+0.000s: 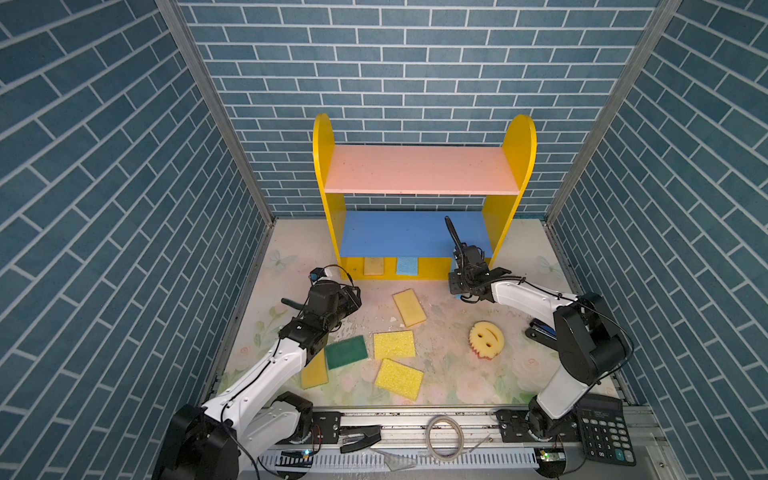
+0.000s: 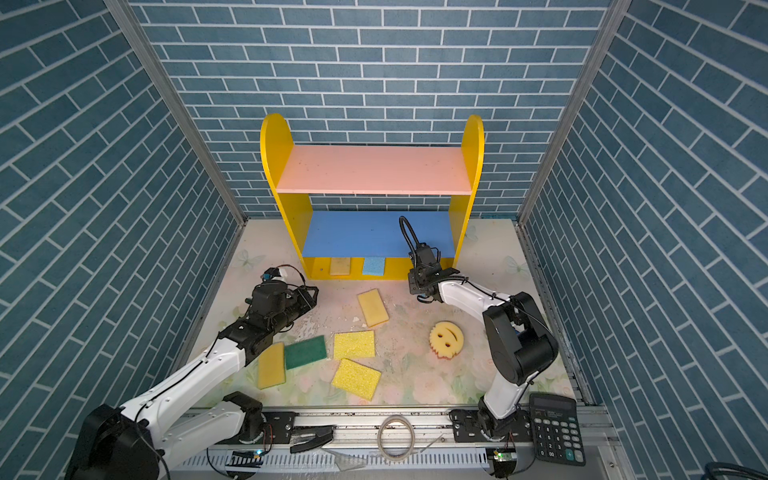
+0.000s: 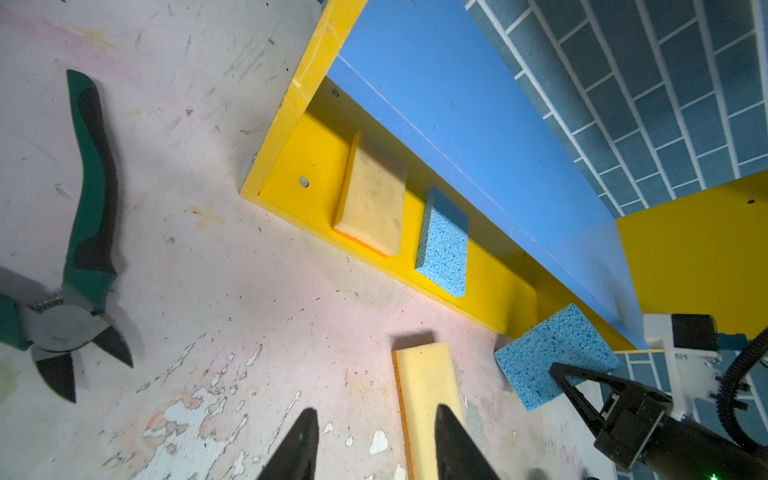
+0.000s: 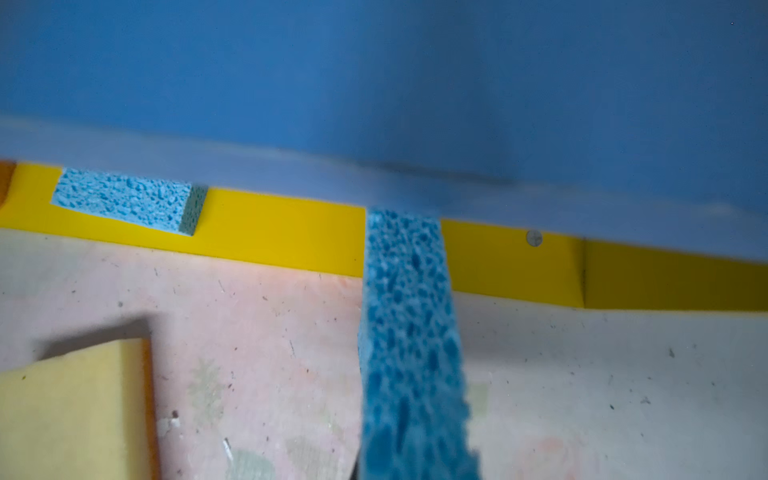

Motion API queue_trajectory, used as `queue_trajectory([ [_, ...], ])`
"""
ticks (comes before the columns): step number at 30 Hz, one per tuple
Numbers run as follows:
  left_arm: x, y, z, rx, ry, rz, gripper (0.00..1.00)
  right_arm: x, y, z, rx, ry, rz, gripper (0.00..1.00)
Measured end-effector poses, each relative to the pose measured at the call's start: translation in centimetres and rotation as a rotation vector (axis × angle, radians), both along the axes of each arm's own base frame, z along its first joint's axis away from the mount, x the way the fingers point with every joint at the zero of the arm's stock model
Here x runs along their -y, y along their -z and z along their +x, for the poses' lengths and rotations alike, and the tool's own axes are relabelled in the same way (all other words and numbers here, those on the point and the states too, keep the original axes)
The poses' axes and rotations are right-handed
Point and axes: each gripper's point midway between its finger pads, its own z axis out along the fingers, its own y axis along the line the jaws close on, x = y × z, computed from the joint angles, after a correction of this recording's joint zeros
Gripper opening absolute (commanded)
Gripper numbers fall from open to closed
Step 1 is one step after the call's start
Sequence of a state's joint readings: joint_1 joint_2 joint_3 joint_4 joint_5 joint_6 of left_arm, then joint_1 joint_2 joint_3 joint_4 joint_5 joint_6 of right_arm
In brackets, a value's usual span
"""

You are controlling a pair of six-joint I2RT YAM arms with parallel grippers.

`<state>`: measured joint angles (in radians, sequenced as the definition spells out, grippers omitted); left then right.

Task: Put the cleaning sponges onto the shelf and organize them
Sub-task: 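Carry the blue sponge with the right gripper to the shelf's front board, then lower the blue sponge against the front board and open the right gripper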

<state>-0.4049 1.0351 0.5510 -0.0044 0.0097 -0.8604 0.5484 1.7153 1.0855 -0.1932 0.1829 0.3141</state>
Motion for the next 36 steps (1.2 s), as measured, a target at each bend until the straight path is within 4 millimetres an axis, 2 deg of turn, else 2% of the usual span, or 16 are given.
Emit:
queue_trajectory([
  [9,0.1,0.1,-0.1,-0.002,0.006,0.007,0.47,-3.7,-1.4,0.3,0.006,-0.087,0.203,0.0],
  [12,0.1,0.1,-0.1,-0.002,0.009,0.014,0.47,-4.3,-1.6,0.1,-0.005,-0.104,0.234,0.0],
  [14,0.1,0.0,0.0,0.001,0.007,0.016,0.47,-4.1,-1.4,0.1,-0.01,-0.099,0.227,0.0],
  [16,0.1,0.0,0.0,0.001,0.006,0.016,0.47,-3.7,-1.0,0.2,-0.015,-0.088,0.215,0.04],
  [22,-0.3,-0.2,-0.3,0.005,-0.003,0.03,0.47,-2.1,1.3,1.0,-0.033,-0.035,0.137,0.27],
  [24,-0.5,-0.5,-0.4,0.011,-0.009,0.033,0.48,-2.0,1.2,1.9,-0.021,-0.023,0.115,0.34],
  [27,-0.7,-0.7,-0.5,0.017,-0.015,0.036,0.48,-1.5,1.2,2.6,-0.009,0.003,0.083,0.37],
  [33,-0.9,-0.3,-0.4,0.012,-0.02,0.054,0.48,0.1,1.3,2.5,-0.006,0.064,0.039,0.46],
  [36,-0.9,0.2,-0.2,-0.004,-0.016,0.071,0.48,1.2,1.4,1.5,-0.01,0.102,0.037,0.51],
])
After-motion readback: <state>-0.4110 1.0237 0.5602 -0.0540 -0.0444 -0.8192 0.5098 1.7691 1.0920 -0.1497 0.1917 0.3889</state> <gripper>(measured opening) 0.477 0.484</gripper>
